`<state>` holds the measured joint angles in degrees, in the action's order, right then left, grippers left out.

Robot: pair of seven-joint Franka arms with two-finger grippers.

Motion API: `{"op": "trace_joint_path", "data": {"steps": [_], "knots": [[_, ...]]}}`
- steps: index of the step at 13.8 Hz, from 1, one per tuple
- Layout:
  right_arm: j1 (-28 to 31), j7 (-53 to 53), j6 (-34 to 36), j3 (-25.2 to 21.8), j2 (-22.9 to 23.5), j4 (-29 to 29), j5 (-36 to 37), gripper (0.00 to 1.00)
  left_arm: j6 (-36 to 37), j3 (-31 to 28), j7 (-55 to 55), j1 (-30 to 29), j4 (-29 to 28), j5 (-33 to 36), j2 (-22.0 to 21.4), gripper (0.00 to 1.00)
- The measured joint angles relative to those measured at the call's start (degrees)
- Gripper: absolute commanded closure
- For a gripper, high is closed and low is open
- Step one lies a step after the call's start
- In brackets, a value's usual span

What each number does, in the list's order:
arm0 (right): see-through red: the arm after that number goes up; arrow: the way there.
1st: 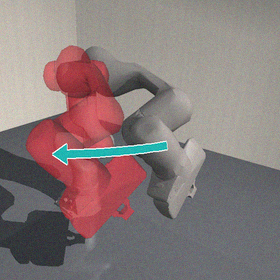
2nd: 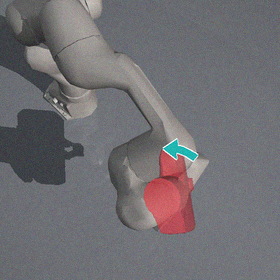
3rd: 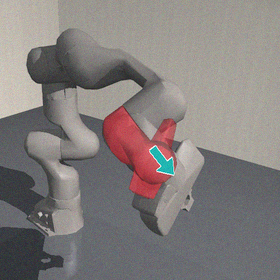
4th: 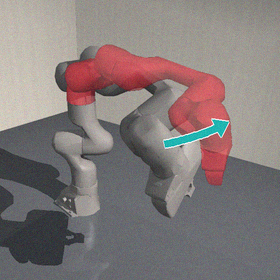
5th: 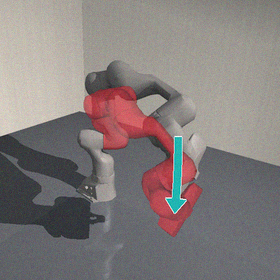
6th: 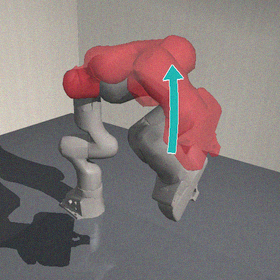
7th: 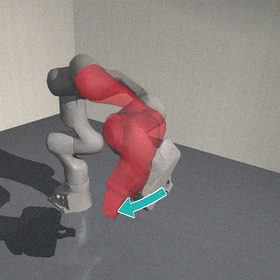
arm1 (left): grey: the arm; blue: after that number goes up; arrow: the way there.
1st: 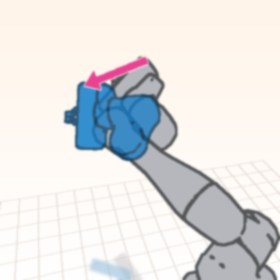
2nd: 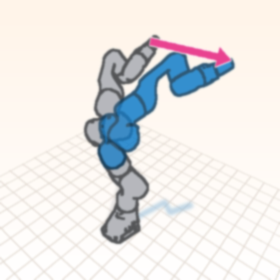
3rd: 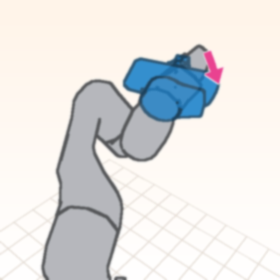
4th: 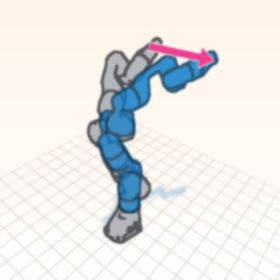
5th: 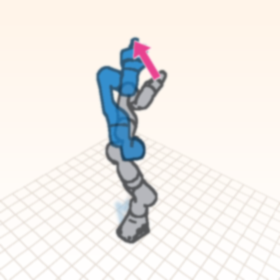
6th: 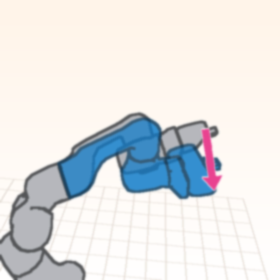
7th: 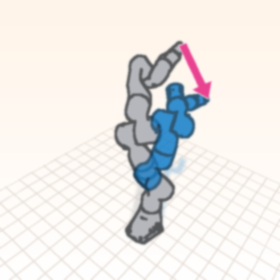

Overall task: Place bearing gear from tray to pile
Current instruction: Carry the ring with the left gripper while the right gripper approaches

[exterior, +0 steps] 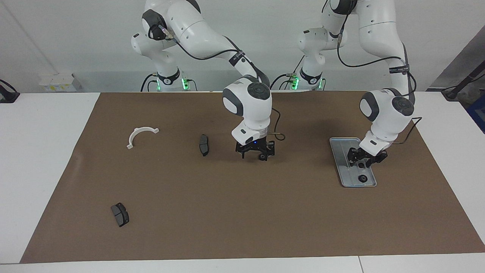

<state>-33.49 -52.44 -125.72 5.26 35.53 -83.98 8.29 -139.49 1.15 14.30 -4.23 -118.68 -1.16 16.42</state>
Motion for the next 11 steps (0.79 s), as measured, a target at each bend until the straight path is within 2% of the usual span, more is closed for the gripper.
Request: {"op": "trace_joint_path", "data": {"steps": [6, 9, 11], "knots": [[-2.39, -0.01, -1.11, 0.01, 0.48, -0.41, 0.19, 0.22, 0.04, 0.23, 0.03, 0.0, -0.35, -0.04, -0.4, 0.76], [-2.95, -0.02, -2.36, 0.0, 0.87, -1.67, 0.37, 0.26, 0.05, 0.26, 0.03, 0.0, -0.37, -0.03, -0.5, 0.87], [-2.94, -0.02, -3.08, -0.02, 0.92, -2.33, 0.4, 0.34, 0.04, 0.3, 0.03, 0.0, -0.05, -0.03, -0.49, 0.89]]}}
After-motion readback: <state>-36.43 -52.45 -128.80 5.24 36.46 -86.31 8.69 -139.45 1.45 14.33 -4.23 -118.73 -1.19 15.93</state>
